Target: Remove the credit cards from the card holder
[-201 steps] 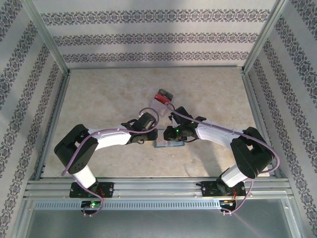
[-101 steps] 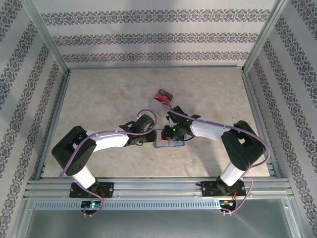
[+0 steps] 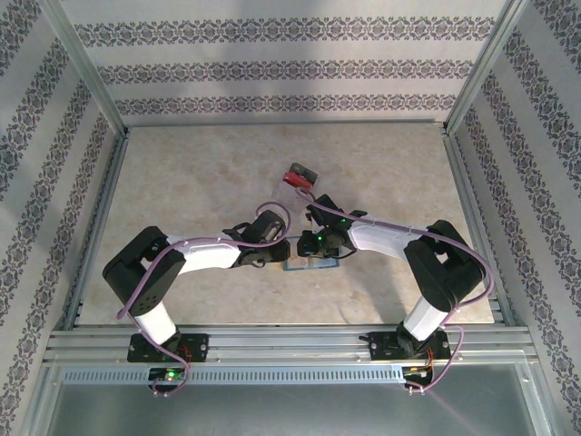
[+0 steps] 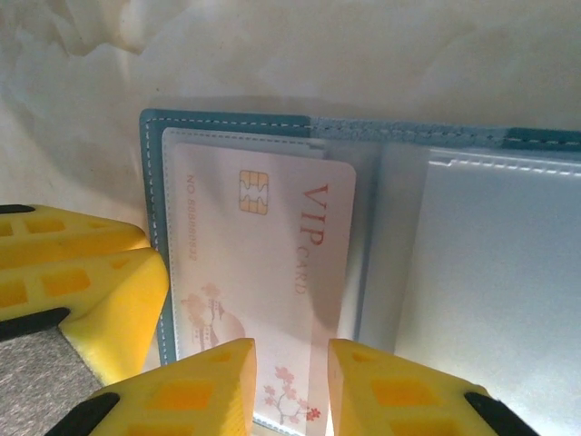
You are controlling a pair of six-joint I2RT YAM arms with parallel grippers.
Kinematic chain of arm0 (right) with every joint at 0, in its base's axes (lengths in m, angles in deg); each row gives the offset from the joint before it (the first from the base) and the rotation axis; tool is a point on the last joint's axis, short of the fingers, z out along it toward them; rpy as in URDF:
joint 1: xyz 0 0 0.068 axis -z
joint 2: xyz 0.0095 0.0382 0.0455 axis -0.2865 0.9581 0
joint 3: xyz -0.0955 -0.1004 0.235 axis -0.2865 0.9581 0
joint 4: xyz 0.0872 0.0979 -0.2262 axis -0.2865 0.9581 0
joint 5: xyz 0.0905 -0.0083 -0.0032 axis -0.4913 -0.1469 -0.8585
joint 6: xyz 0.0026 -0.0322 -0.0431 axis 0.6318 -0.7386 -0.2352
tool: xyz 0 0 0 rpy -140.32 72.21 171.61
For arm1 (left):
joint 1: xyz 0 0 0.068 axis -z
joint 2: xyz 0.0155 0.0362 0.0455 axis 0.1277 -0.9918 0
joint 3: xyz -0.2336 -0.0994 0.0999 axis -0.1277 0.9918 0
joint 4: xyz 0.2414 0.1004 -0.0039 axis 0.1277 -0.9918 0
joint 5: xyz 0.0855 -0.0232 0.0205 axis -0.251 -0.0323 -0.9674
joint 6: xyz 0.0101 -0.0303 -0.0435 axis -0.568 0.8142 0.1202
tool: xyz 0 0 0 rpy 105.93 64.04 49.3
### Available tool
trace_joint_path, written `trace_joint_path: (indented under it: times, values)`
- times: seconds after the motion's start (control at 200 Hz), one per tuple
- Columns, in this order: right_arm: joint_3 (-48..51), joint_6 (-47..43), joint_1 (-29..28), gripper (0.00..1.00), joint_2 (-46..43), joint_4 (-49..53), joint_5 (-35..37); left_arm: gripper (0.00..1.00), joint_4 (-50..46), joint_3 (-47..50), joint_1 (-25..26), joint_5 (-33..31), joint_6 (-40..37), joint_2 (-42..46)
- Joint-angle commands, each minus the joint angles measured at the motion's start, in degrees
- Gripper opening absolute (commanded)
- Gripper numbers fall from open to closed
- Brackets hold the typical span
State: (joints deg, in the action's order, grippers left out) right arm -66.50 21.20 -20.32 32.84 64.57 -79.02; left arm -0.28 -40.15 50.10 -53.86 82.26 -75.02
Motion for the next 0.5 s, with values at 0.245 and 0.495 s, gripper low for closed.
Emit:
trace_joint_path:
  times: [0.245, 0.495]
  values:
    - [0.46, 0.33, 0.24, 0.31, 2.70, 0.15, 1.54, 0.16, 2.54, -0.55, 0.35, 1.13, 1.41, -1.49]
    - [2.78, 1.94, 1.24, 0.30, 1.02, -7.36, -5.22, 0.15, 2.47, -0.22, 0.30, 1.43, 1.85, -2.02]
